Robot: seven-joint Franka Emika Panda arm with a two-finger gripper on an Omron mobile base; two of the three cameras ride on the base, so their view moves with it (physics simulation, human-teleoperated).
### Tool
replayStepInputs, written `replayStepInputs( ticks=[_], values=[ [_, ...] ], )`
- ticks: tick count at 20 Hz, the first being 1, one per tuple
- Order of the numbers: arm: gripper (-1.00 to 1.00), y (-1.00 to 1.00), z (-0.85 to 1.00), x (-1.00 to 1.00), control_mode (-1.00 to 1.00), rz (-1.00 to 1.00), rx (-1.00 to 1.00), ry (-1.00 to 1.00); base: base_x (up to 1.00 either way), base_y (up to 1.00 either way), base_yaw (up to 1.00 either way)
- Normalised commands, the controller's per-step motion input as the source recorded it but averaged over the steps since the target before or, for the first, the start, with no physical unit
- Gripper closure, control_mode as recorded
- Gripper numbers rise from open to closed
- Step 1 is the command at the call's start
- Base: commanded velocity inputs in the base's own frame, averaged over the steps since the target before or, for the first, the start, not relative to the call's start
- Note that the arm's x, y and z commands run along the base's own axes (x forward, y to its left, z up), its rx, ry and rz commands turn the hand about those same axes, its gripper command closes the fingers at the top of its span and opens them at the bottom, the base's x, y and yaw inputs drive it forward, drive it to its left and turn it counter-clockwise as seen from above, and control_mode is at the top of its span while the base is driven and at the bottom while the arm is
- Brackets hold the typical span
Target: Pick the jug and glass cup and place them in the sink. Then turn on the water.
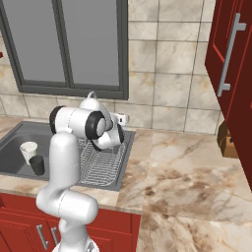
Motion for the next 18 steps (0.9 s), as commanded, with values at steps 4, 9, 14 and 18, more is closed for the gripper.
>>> replayStepInputs(
  ticks=[4, 9, 14, 18],
  values=[
    [-1.0, 0.0, -0.03, 0.01, -1.0, 0.0, 0.0, 0.0, 0.0, 0.0, 0.0],
    [-1.0, -0.03, -0.05, 0.0, -1.0, 0.0, 0.0, -0.01, 0.0, 0.0, 0.0],
    [-1.0, -0.07, -0.01, 0.0, -1.0, 0.0, 0.0, 0.0, 0.0, 0.0, 0.0],
    [-1.0, -0.11, -0.01, 0.0, -1.0, 0.0, 0.0, 0.0, 0.0, 0.0, 0.0]
  ],
)
